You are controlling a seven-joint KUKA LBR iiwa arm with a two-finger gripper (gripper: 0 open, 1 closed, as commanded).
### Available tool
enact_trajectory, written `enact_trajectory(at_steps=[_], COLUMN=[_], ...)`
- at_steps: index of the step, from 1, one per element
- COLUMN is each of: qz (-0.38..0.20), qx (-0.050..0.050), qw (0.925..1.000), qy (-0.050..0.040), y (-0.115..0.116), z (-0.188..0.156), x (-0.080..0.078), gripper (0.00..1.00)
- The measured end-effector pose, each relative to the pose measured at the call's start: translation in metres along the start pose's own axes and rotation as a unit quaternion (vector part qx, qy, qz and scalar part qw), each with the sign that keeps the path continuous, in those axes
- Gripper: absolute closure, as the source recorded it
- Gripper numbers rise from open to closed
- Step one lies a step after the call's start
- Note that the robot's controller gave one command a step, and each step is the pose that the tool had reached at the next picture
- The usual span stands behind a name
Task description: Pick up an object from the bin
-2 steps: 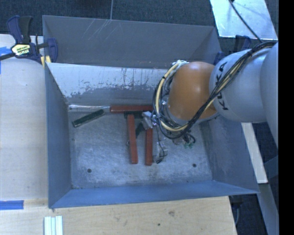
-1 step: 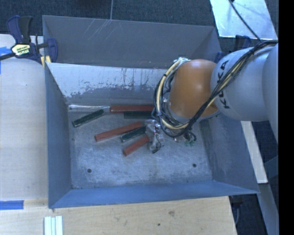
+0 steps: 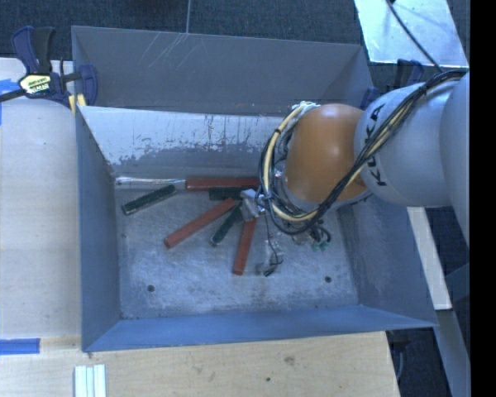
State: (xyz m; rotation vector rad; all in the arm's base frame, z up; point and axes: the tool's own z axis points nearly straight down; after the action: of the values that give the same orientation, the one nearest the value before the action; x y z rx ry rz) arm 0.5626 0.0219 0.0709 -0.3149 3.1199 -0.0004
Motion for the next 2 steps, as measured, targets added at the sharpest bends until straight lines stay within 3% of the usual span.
enact_trajectory(at_steps=[1,2], qz=[0.001,0.0], qx=[0.001,0.0], qw=[1.0,1.0], qy=[-0.008,0.0008], y=[-0.0008,-0.0002], z=[-0.0045,-0.0001], x=[-0.0048,0.0001], gripper=[1.0,0.0])
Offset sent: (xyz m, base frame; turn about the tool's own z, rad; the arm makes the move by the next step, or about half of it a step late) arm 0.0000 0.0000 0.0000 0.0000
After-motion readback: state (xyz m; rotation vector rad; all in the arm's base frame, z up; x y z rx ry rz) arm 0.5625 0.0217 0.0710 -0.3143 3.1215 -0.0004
